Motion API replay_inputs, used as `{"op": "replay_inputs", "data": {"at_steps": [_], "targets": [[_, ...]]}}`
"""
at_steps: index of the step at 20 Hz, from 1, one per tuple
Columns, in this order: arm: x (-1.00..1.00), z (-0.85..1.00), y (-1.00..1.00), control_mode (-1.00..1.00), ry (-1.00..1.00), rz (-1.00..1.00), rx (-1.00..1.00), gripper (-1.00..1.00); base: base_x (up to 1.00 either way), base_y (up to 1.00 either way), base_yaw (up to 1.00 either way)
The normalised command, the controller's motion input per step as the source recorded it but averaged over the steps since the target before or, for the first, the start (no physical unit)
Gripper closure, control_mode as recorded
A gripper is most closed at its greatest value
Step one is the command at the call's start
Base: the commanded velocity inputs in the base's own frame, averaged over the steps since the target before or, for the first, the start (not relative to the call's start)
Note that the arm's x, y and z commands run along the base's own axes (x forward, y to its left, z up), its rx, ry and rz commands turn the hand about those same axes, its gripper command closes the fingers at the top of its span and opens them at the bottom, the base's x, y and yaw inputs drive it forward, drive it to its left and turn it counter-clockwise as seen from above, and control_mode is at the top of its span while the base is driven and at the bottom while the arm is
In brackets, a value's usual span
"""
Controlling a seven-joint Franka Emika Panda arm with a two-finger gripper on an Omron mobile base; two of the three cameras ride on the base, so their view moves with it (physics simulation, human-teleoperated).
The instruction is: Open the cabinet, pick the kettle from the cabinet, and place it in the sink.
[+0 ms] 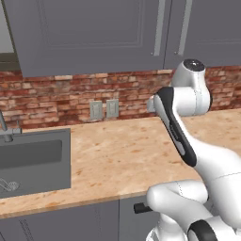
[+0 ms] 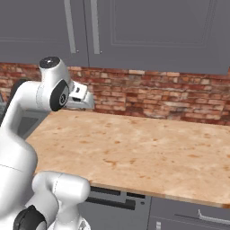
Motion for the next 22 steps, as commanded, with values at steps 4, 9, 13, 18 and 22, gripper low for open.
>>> {"op": "replay_inputs", "data": {"at_steps": [4,9,13,18,22], "targets": [[-0.01,0.23,-0.15,-1.0,0.0,-0.21,0.0,-1.0,0.0,0.0,0.0],[0.0,0.28,-0.19,-1.0,-0.02,-0.09,0.0,-1.0,0.0,0.0,0.0],[0.0,0.3,-0.2,-1.0,-0.08,0.0,0.0,-1.0,0.0,0.0,0.0],[-0.01,0.29,-0.2,-1.0,-0.18,0.05,-0.02,-1.0,0.0,0.0,0.0],[0.0,0.25,-0.14,-1.0,-0.31,0.11,-0.08,-1.0,0.0,0.0,0.0]]}}
